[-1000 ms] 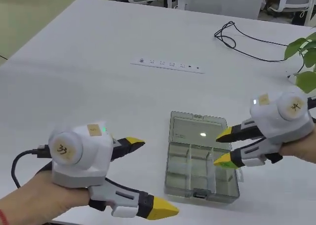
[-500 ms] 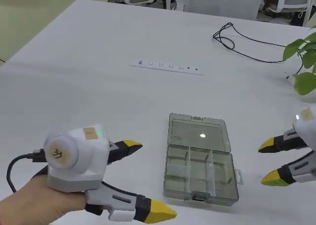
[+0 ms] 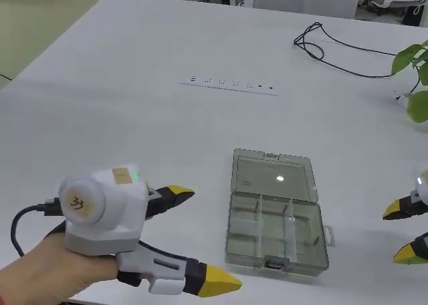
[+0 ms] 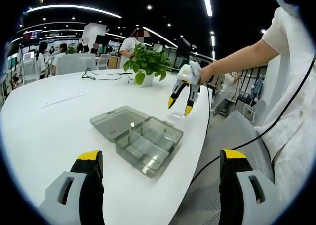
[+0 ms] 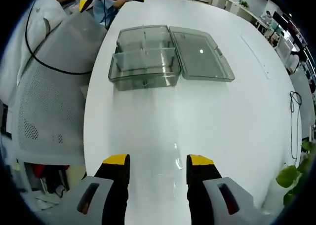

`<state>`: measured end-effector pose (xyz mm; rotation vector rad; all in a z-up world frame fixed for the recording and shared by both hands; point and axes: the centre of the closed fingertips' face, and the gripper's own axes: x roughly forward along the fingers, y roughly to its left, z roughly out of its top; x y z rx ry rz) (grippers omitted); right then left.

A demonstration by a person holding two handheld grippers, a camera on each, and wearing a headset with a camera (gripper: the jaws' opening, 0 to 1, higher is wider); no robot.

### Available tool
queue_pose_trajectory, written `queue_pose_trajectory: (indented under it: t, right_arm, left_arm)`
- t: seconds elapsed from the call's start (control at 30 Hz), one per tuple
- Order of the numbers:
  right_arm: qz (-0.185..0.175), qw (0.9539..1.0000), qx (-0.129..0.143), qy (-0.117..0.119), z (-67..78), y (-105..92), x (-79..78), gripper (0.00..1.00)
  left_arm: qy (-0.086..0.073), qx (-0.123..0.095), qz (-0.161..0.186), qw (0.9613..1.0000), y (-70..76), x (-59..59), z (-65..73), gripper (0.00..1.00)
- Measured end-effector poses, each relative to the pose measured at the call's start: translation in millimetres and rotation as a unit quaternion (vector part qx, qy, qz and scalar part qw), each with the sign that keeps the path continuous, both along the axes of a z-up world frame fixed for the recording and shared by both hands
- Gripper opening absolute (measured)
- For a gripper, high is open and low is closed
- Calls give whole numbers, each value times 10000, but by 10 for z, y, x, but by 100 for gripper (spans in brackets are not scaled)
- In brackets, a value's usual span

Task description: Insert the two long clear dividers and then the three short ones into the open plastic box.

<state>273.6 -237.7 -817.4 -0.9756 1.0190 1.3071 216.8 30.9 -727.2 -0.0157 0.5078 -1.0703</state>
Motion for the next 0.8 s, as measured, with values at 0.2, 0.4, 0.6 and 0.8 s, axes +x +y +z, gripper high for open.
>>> queue_pose_trajectory:
  t: [0.2, 0.4, 0.6, 0.8]
  right_arm:
    - [387, 9986, -353, -35, -179, -48, 16, 45]
    - [611, 9965, -575, -21, -295, -93, 25, 43]
    - [753, 9950, -657, -79, -306, -116, 68, 38]
    - [854, 9939, -695, -113, -311, -132, 60, 35]
  left_arm:
    - [29, 21, 50, 10000, 17, 2, -14, 100]
    - [43, 2, 101, 9999, 38, 11, -8, 100]
    - [69, 6, 120, 9999, 43, 9, -13, 100]
    - [66, 0, 124, 9999, 45, 20, -14, 100]
